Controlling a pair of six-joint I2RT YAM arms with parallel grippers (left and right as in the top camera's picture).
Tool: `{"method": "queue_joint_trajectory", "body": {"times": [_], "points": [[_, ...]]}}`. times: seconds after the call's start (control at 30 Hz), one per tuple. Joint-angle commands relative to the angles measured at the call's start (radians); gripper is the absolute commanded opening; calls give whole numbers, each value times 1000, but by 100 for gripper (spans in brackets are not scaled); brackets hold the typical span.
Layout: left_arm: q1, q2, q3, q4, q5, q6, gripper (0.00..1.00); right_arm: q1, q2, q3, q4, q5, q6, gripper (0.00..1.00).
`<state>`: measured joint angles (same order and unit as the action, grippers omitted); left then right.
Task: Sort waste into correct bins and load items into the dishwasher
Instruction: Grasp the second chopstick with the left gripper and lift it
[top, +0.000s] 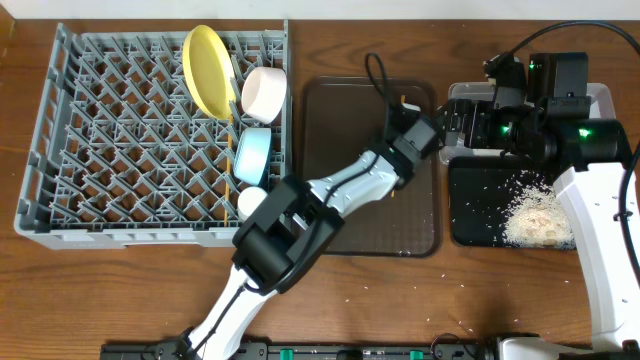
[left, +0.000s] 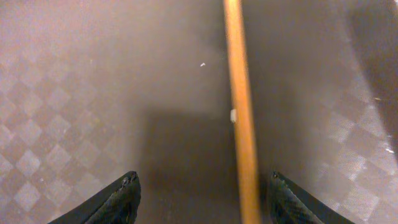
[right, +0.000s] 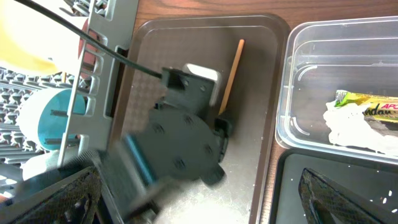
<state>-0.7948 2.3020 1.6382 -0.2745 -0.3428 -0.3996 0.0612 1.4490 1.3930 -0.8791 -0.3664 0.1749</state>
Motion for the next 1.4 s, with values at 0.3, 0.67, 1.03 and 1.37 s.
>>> {"method": "queue_joint_trajectory", "body": {"times": [0.3, 0.67, 1.03, 1.37], "points": [[215, 16, 38, -190, 512, -137, 42, 3, 4, 6, -1, -7, 0, 99], [200, 13, 39, -167, 515, -97, 30, 3, 4, 6, -1, -7, 0, 99], [191, 2, 42, -175, 434, 110, 38, 3, 4, 6, -1, -7, 0, 99], [137, 2, 45, -189, 313, 162, 37, 3, 4, 6, -1, -7, 0, 99]]}}
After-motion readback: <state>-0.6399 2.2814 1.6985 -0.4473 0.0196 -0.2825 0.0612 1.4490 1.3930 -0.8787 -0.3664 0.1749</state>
